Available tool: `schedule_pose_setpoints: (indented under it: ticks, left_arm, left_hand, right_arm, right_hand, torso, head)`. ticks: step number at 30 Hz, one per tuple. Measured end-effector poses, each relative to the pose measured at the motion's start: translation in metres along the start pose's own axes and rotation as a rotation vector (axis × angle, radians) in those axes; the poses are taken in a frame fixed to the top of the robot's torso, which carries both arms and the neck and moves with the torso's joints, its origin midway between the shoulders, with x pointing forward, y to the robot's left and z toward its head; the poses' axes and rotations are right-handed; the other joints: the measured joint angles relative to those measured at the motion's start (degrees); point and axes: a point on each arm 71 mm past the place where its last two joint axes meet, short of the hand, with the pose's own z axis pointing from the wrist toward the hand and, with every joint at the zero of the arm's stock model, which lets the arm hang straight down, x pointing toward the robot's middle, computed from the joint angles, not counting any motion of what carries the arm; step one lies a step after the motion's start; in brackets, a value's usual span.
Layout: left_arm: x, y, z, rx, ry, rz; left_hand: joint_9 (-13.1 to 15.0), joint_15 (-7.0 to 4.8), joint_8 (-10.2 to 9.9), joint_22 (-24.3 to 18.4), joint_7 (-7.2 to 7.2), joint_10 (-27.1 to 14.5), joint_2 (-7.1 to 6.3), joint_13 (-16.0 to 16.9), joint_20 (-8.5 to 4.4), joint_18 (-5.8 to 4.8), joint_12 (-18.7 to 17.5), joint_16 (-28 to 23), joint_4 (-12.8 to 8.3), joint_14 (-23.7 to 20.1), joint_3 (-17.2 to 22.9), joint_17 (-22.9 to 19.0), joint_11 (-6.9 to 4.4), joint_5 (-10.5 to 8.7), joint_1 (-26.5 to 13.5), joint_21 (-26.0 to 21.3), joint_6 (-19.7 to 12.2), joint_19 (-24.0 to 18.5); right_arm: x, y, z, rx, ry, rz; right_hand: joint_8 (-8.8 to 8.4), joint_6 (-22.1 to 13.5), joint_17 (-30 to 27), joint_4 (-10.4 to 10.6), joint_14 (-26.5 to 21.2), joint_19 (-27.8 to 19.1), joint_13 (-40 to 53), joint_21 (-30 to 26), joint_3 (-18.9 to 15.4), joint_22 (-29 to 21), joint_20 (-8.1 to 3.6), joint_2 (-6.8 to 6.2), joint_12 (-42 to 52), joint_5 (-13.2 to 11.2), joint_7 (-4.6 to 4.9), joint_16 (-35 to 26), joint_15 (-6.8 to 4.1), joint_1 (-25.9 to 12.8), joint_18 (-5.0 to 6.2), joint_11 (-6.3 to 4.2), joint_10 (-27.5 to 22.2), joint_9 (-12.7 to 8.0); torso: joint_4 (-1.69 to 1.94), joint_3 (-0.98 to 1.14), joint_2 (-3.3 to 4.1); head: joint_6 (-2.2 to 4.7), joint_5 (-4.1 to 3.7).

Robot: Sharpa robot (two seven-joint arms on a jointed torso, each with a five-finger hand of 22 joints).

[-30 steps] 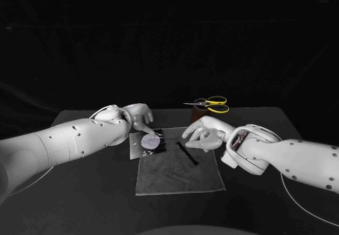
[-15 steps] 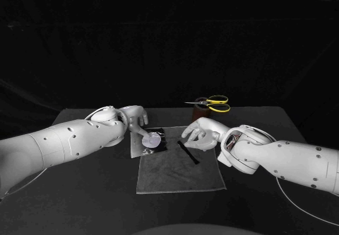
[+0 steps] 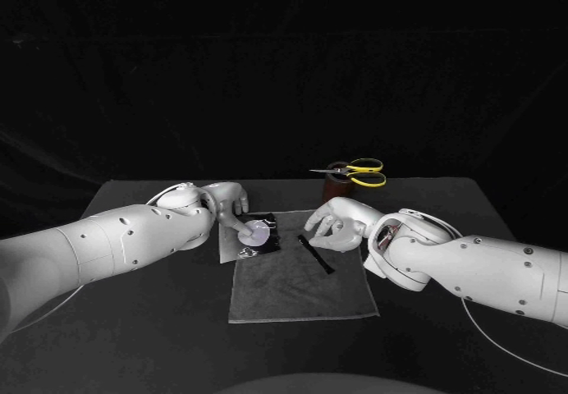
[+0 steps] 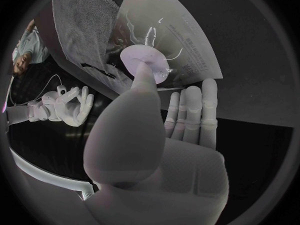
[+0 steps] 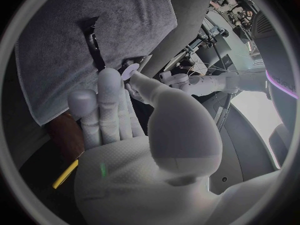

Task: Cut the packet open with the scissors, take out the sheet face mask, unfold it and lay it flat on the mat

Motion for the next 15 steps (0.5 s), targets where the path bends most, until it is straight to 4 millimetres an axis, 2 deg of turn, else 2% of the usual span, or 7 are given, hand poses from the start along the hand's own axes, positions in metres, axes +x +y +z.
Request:
schedule_pose_setpoints:
  ticks: [2,4,10,15]
  left_arm:
    - [0.0006,0.0005,0.0002,-0.004,0.002,0.001]
    - [0.0014,0.0009,0.0005,-0.008,0.005,0.003]
    - [0.0068,0.0005,0.0015,-0.017,0.021,0.007]
    - [0.0079,-0.0005,0.0019,-0.019,0.027,0.01]
  left_hand:
    - [0.0,0.0,0.29,0.0,0.0,-0.41,-0.08,0.0,0.0,-0.01,0.0,0.0,0.16,0.0,-0.16,-0.1,0.0,0.0,-0.08,0.0,0.0,0.0]
    - [0.0,0.51,0.54,0.0,-0.11,-1.85,-0.37,-0.02,0.25,-0.01,0.27,0.2,0.09,-0.51,-0.42,-0.43,0.21,0.0,-0.37,0.0,-1.21,-0.25]
    - [0.0,0.62,1.24,0.0,-0.42,-3.89,-0.79,-0.5,0.52,-0.03,0.27,0.24,0.18,-1.03,-0.83,-1.2,0.62,0.0,-0.41,0.23,-2.66,-0.52]
    - [0.0,0.62,1.49,0.0,-0.42,-4.01,-0.97,-0.7,0.52,-0.04,0.28,0.46,0.23,-1.02,-0.88,-1.5,0.71,0.0,-0.22,0.23,-2.67,-0.52]
  right_arm:
    - [0.0002,-0.0001,0.0005,0.001,0.0,-0.003]
    - [0.0005,0.0,0.0008,0.002,0.0,-0.005]
    - [0.0019,0.0002,0.0015,0.002,0.002,-0.007]
    - [0.0022,-0.0004,0.0018,0.005,0.003,-0.008]
  right_hand:
    - [0.0,0.0,0.03,0.0,0.0,0.0,0.0,0.0,0.0,0.0,0.0,0.0,0.0,0.0,-0.01,0.0,0.0,0.0,-0.01,0.0,0.0,0.0]
    - [0.0,-0.06,0.03,0.0,0.0,0.0,0.0,0.0,0.0,0.01,0.0,0.0,0.0,0.0,-0.07,0.0,0.0,0.0,-0.02,0.0,0.0,0.0]
    - [0.24,-0.08,0.03,0.16,0.0,-0.01,0.0,0.0,0.16,0.01,0.0,0.0,0.0,0.0,-0.09,0.0,0.0,0.0,-0.03,0.2,-0.2,0.07]
    - [0.24,-0.25,0.09,0.39,0.0,-0.01,-0.06,-0.01,-0.08,-0.01,0.0,0.0,0.0,0.0,0.07,0.33,0.0,0.0,-0.06,0.2,-0.2,0.07]
  torso:
    - [0.0,0.02,0.0]
    - [0.0,0.04,0.0]
    - [-0.03,0.05,0.0]
    - [-0.02,0.03,0.0]
  head:
    - [-0.05,0.01]
    - [-0.11,0.01]
    - [-0.23,0.01]
    - [-0.41,-0.09]
